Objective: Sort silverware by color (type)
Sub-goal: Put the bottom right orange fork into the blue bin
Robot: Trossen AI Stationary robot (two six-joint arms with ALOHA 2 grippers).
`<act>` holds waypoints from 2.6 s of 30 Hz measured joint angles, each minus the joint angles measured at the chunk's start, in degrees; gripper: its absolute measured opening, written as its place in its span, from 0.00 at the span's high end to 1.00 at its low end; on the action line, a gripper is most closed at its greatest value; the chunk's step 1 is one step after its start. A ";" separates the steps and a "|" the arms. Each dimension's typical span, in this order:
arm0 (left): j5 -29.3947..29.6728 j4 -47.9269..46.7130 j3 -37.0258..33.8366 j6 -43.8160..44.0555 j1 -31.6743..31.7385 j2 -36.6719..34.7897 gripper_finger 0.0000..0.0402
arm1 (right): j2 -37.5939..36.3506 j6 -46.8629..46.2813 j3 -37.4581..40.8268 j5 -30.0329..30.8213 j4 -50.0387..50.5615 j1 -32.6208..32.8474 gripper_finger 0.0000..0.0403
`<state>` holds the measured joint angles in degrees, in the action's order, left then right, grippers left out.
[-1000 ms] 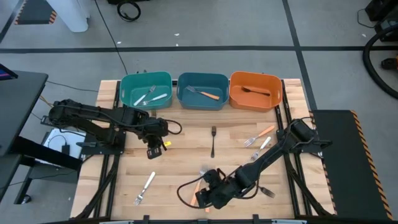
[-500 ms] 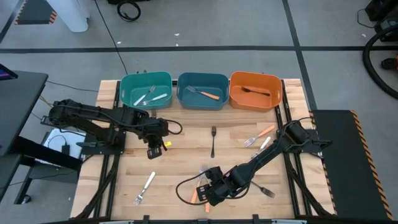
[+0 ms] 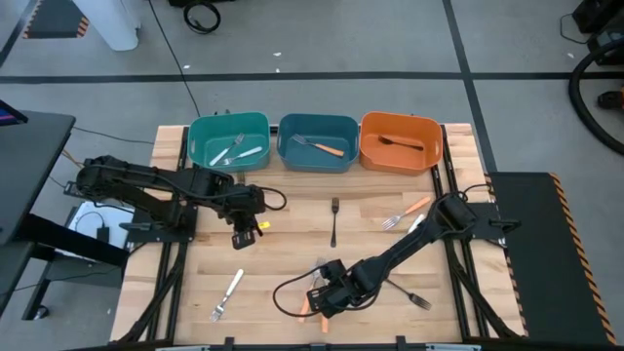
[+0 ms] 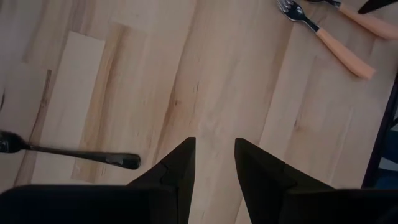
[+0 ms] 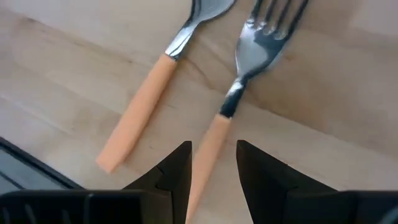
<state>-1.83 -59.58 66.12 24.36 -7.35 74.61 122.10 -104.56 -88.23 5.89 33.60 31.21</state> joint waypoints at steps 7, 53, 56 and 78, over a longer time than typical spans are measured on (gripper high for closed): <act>0.06 0.32 0.00 0.00 0.00 -0.03 0.70 | 0.73 0.09 0.02 -0.98 2.48 -0.87 0.67; 0.02 1.06 0.00 -3.17 -0.02 0.00 0.70 | 0.41 -1.94 2.59 -2.69 3.91 -1.84 0.69; 0.02 1.06 0.00 -3.17 -0.01 0.00 0.70 | 0.36 -1.84 2.56 -4.21 7.73 -1.87 0.71; 0.72 1.10 0.00 -3.15 0.00 0.00 0.70 | -0.20 8.16 2.96 -6.97 7.50 -1.67 0.96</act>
<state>-1.10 -58.49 66.13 21.21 -7.35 74.61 121.90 -96.41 -85.26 -1.08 41.10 29.54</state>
